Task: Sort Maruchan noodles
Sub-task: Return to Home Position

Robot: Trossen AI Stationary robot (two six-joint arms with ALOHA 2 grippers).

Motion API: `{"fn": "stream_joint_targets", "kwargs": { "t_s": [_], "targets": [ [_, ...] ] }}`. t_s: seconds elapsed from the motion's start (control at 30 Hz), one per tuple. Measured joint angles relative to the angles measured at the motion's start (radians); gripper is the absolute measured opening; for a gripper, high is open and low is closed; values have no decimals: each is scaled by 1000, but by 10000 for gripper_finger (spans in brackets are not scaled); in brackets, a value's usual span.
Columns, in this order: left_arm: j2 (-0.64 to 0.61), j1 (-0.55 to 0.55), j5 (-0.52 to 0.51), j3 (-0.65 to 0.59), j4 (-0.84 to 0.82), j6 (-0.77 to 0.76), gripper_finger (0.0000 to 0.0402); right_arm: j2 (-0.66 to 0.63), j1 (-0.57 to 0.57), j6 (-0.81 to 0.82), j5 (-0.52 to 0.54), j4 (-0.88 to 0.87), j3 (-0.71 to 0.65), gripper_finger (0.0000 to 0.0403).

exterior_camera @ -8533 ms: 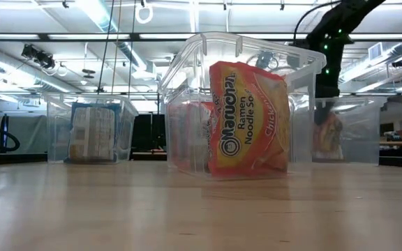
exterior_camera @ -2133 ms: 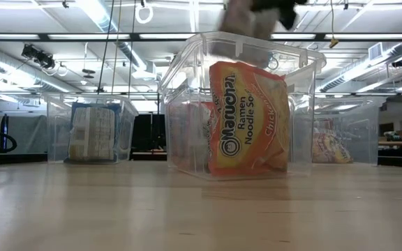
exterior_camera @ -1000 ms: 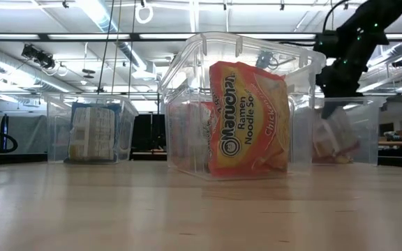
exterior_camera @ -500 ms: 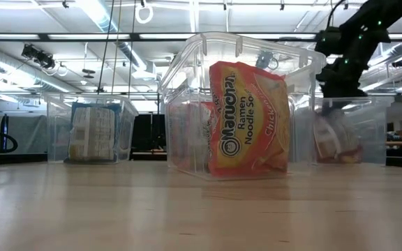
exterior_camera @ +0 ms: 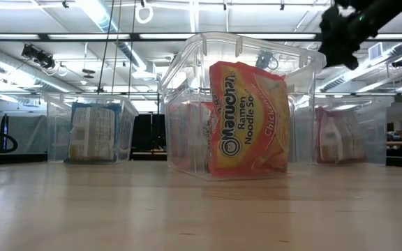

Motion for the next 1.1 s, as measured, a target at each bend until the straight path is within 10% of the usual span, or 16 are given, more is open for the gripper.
{"fn": "stream_joint_targets", "kwargs": {
  "t_s": [0.37, 0.63, 0.87, 1.1],
  "targets": [
    [-127, 26, 24, -174, 86, 22, 113, -232, 308, 173, 8, 353, -85, 9],
    [-320, 56, 64, -460, 137, 0, 9, -357, 486, 279, -22, 612, -180, 26],
    [-445, 57, -213, -556, 1, 185, 28, -471, 502, 233, -57, 595, -215, 25],
    [-438, 55, -240, -558, -56, 132, 33, -484, 502, 101, -45, 587, -222, 26]
  ]
}}
